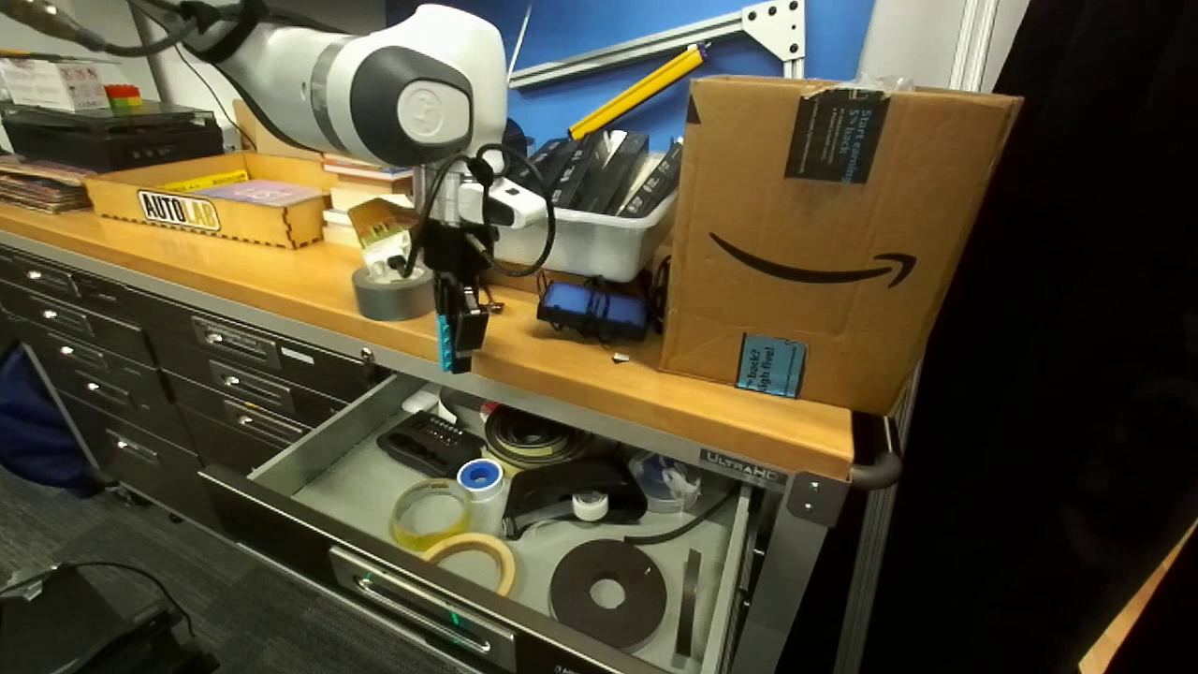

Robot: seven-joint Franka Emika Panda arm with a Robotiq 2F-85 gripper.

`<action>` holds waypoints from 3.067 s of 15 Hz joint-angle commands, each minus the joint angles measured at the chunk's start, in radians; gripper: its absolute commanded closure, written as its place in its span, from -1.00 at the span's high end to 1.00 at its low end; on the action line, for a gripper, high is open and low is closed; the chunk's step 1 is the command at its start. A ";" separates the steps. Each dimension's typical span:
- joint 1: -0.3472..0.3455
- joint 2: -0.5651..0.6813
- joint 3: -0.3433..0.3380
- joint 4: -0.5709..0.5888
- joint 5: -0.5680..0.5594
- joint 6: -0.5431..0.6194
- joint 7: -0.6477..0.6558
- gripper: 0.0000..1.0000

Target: Put the blue lego brick in the open drawer then close the drawer

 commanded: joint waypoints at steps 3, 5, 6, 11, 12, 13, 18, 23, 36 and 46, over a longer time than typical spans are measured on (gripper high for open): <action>-0.039 -0.069 -0.026 -0.169 0.003 0.042 0.022 0.07; -0.053 -0.062 -0.032 -0.198 0.024 0.046 -0.003 0.20; -0.059 -0.078 -0.037 -0.215 0.020 0.045 -0.004 0.35; -0.113 -0.165 -0.083 -0.295 -0.037 -0.004 0.020 1.00; -0.124 -0.175 -0.090 -0.310 -0.061 -0.016 0.033 1.00; -0.138 -0.181 -0.097 -0.329 -0.088 -0.027 0.043 1.00; -0.164 -0.124 -0.107 -0.392 -0.084 -0.145 -0.061 0.98; -0.147 -0.043 -0.095 -0.415 -0.098 -0.154 -0.080 1.00; -0.081 0.025 -0.046 -0.411 -0.095 0.432 0.051 1.00; 0.137 0.032 -0.269 -0.408 -0.648 0.861 0.581 1.00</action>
